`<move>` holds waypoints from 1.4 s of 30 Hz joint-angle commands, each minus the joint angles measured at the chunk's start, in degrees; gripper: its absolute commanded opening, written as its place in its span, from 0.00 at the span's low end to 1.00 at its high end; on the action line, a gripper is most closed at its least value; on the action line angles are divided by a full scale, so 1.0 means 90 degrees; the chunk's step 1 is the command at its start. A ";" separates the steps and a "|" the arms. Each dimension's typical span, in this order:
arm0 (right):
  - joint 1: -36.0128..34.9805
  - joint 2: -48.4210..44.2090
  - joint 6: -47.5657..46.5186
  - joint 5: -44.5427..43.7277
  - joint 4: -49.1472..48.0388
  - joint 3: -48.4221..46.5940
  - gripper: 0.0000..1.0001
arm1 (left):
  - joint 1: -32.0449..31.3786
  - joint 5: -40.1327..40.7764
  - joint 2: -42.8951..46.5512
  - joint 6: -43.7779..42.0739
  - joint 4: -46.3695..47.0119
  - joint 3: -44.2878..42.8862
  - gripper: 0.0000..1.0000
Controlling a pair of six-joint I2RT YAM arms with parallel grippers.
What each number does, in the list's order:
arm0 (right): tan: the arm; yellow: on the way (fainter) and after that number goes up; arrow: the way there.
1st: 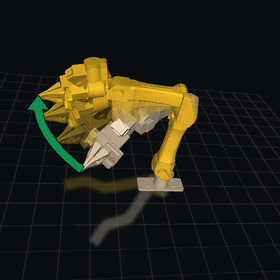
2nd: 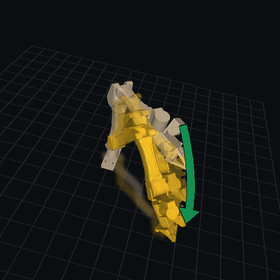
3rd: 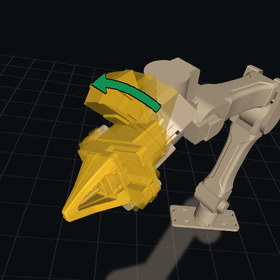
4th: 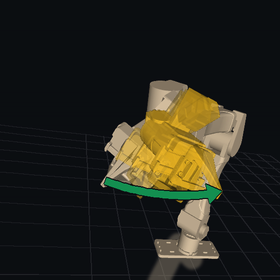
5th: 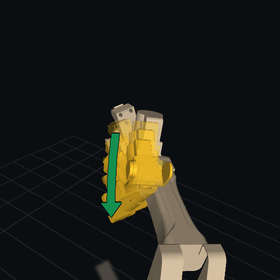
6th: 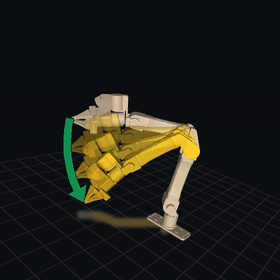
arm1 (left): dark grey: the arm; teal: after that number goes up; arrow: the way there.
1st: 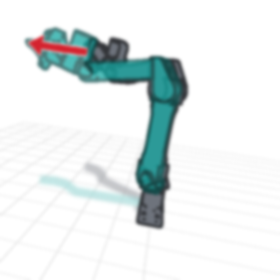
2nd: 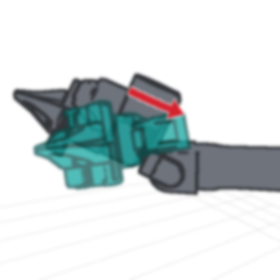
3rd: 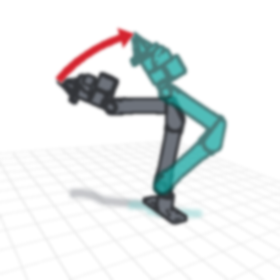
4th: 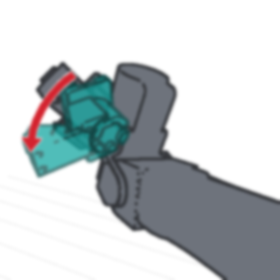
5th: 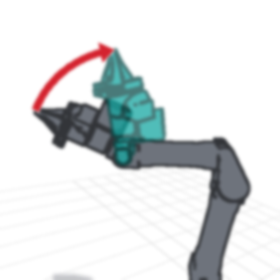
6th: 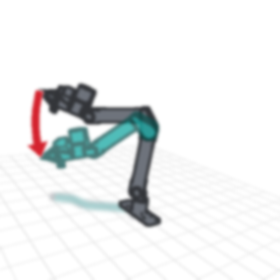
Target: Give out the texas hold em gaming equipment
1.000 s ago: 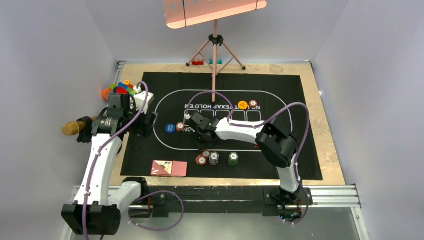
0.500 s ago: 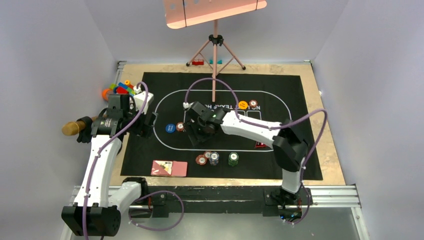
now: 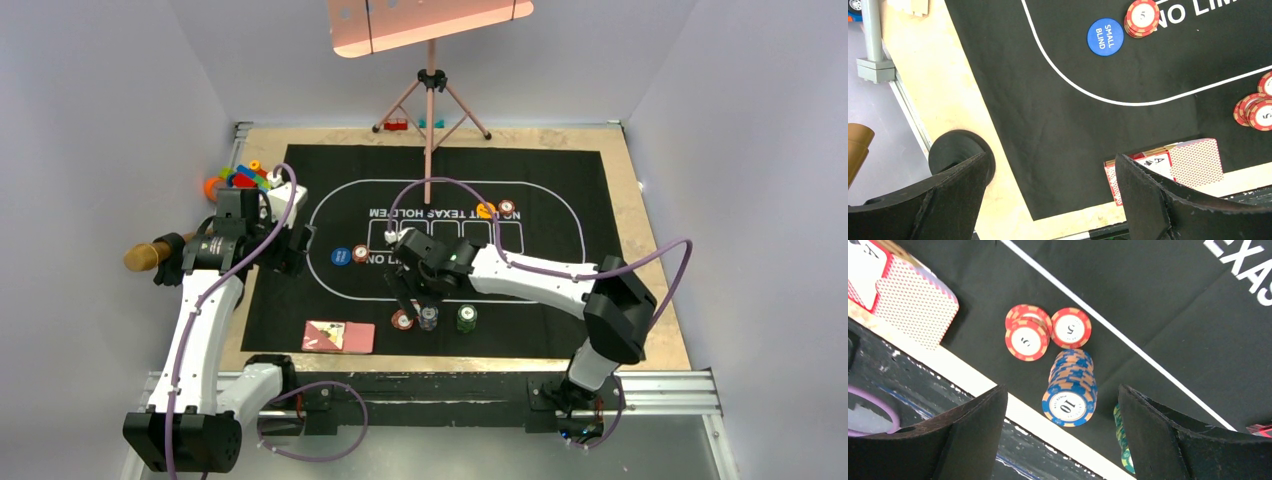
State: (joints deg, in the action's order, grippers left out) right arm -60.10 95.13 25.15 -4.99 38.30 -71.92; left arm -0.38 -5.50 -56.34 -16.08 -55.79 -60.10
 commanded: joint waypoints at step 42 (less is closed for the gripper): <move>-0.0322 -0.0303 0.0027 -0.0603 0.0174 -0.0047 0.23 | 0.0042 -0.0063 0.0003 -0.0023 -0.0014 -0.0081 1.00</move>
State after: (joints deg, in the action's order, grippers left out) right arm -62.89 96.44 25.04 -8.58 38.46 -67.70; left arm -0.38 -5.54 -56.53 -16.05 -56.49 -60.10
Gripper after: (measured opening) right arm 0.464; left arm 0.995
